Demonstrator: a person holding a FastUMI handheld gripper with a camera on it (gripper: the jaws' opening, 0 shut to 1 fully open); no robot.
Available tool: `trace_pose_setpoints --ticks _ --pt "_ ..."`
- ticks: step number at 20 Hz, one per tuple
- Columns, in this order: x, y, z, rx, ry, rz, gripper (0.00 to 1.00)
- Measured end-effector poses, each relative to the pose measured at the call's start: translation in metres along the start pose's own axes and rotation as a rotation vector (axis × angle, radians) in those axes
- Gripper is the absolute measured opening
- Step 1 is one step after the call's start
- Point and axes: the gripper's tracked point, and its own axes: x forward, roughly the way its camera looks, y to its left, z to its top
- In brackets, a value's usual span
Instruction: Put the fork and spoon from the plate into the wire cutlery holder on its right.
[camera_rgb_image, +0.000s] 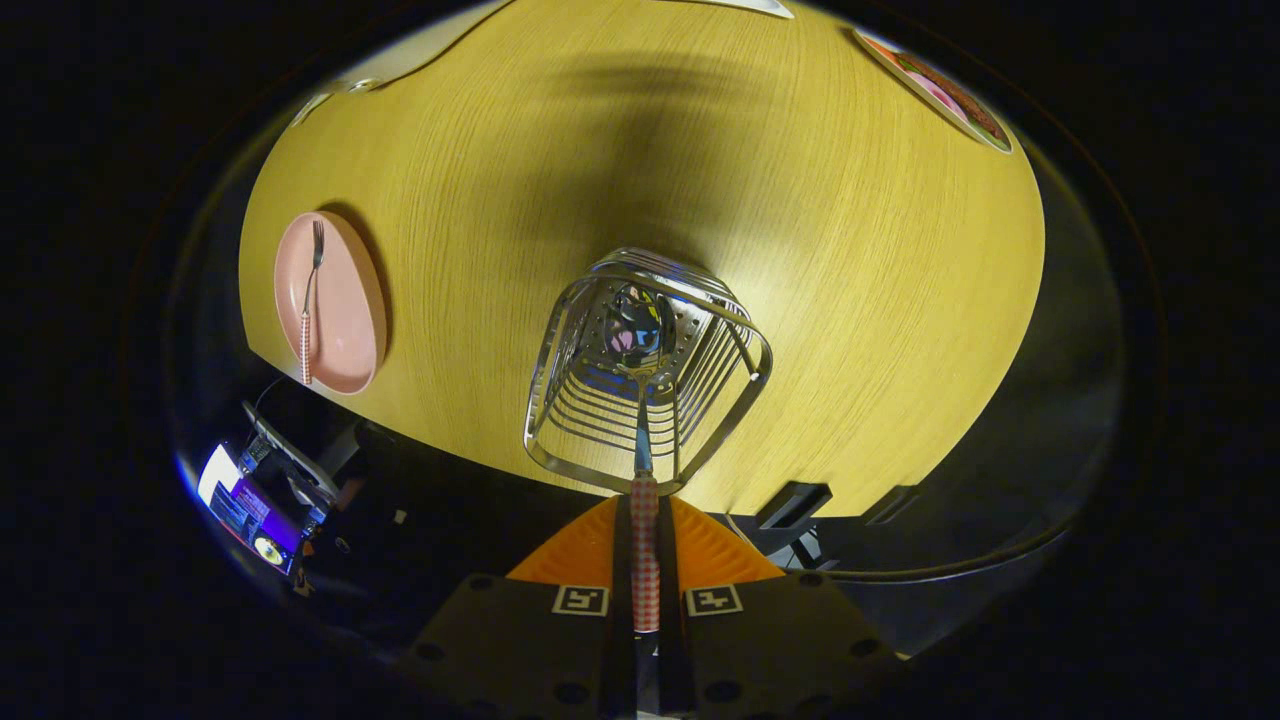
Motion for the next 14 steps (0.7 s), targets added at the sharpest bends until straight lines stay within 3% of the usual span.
trace_pose_setpoints --ticks 6,14 --pt "0.001 -0.002 0.0 0.005 -0.002 0.007 0.16" --pt "-0.038 0.004 0.009 -0.004 -0.215 0.07 0.19"
